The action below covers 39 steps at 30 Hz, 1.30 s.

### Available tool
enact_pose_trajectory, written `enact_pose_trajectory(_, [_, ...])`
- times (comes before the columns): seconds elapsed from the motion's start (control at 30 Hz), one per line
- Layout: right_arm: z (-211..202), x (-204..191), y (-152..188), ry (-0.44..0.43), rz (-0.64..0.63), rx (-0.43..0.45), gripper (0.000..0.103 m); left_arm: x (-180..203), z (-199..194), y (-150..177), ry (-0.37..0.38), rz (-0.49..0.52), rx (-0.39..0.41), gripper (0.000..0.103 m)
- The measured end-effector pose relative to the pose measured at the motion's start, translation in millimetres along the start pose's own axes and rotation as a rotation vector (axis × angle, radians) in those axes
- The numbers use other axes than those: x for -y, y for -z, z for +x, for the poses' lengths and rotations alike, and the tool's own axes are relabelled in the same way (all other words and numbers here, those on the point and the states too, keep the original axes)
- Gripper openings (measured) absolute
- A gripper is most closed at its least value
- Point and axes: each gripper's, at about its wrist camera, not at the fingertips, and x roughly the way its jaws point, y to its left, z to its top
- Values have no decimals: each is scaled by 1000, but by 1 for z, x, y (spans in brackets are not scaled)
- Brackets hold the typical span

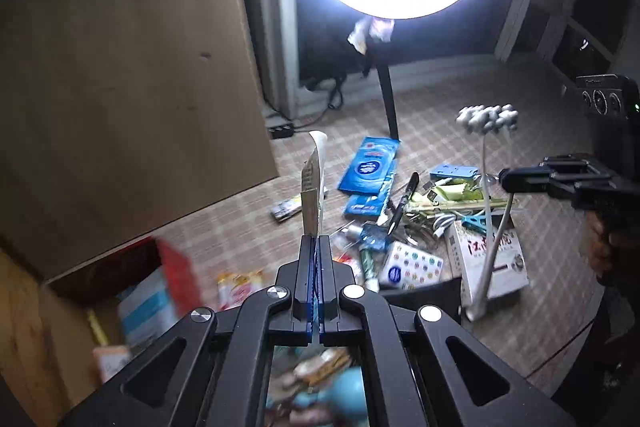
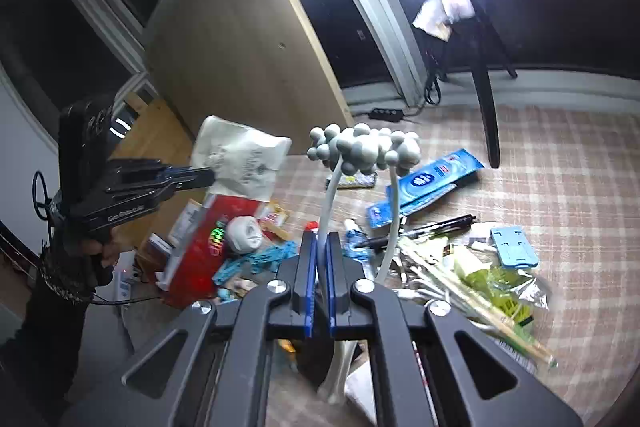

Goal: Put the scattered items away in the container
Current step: 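Carry the massager and paper packet into the box and release both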

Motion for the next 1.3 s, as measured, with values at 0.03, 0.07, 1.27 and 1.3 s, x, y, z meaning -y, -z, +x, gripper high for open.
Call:
enact_pose_trajectory(0.03, [-6,-7,0,-5,-4,12,5,-4,-12,5,-8,-7,15,0])
enact_pose_trajectory(0.07, [-11,-13,0,-11,-8,22,5,-8,-24,11,-17,-14,27,0])
enact_pose_trajectory(1.27, [251,-315,6,-221,-181,-252,5,-248,-67,173,-189,-241,-96,0])
enact_pose_trajectory(1.3, [261,-316,6,-212,-182,-262,5,-251,-62,173,-183,-238,-104,0])
